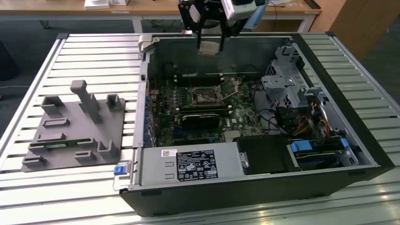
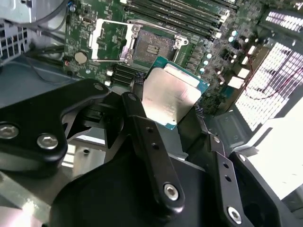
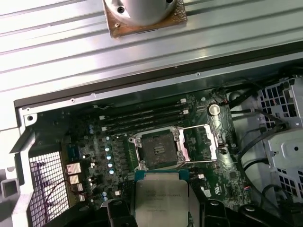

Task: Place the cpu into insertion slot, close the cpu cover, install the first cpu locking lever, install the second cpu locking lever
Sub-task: 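Place the cpu into insertion slot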

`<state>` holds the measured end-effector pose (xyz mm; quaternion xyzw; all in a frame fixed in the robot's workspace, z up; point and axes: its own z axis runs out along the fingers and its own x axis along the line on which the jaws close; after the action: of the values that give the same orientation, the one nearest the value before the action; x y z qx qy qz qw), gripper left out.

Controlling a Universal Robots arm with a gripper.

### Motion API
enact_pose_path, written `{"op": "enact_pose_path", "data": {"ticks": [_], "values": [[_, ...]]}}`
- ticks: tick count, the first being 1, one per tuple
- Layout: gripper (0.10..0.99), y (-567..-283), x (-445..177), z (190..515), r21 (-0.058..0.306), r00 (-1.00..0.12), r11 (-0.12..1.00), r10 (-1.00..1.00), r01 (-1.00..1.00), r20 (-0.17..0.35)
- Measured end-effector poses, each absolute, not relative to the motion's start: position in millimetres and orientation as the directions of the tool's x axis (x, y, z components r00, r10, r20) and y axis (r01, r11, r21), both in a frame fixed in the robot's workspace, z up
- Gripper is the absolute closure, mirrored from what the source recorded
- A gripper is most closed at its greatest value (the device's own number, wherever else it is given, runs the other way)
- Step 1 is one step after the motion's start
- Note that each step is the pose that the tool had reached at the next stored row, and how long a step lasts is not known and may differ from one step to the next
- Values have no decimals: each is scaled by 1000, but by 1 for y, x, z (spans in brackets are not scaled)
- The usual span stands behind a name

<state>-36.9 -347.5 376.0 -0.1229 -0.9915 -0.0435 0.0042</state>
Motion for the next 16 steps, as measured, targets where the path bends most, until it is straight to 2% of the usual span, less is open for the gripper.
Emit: {"op": "enact_pose_path", "data": {"ticks": [16], "values": [[549, -348, -37, 375, 84, -918, 914, 397, 397, 18]]}}
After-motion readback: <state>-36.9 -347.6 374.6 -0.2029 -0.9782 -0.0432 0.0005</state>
